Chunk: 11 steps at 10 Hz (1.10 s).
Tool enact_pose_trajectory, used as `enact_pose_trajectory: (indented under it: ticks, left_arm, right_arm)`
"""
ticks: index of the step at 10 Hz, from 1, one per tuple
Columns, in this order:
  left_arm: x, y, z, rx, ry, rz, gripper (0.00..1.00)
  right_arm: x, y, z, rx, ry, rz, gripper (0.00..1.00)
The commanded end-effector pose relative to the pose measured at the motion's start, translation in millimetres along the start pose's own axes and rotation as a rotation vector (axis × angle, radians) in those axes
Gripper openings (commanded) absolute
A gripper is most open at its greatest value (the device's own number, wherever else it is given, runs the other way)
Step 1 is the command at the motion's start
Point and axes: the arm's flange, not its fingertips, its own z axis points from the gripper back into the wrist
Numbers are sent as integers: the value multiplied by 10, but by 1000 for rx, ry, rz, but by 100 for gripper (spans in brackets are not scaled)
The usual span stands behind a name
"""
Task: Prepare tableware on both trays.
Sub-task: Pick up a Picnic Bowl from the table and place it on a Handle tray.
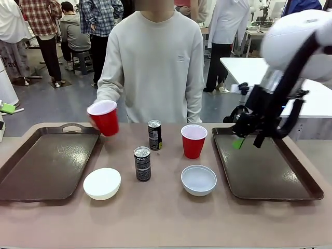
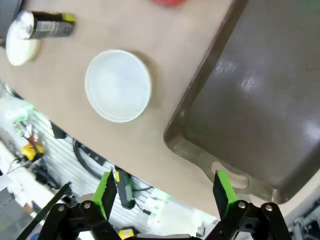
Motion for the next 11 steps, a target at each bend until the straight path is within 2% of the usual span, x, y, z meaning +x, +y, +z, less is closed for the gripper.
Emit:
enact_pose_trajectory:
  ticks: [1,2,3,6,7,8,11]
  left_arm:
    - [0,4,4,-1,-1,1,100]
    - [0,4,4,-1,-1,1,100]
    - [0,4,4,-1,-1,1,100]
    - [0,4,4,-1,-1,1,100]
    - [0,4,4,-1,-1,1,100]
    - [0,4,4,-1,-1,1,100]
    - [0,4,4,-1,-1,1,100]
  right_arm:
    - [181,162,-166,-113,39,-33,100]
    - [171,219,-223,-54,-1,37,100]
    - [110,102,-129,-54,30,-9,100]
    - [162,169,-200,-60,31,7,100]
    - [129,242,-346,-129,-50,-121,100]
    - [129,335,-475,-161,-86,-161,100]
    - [213,568,-959,-267,-119,-254,100]
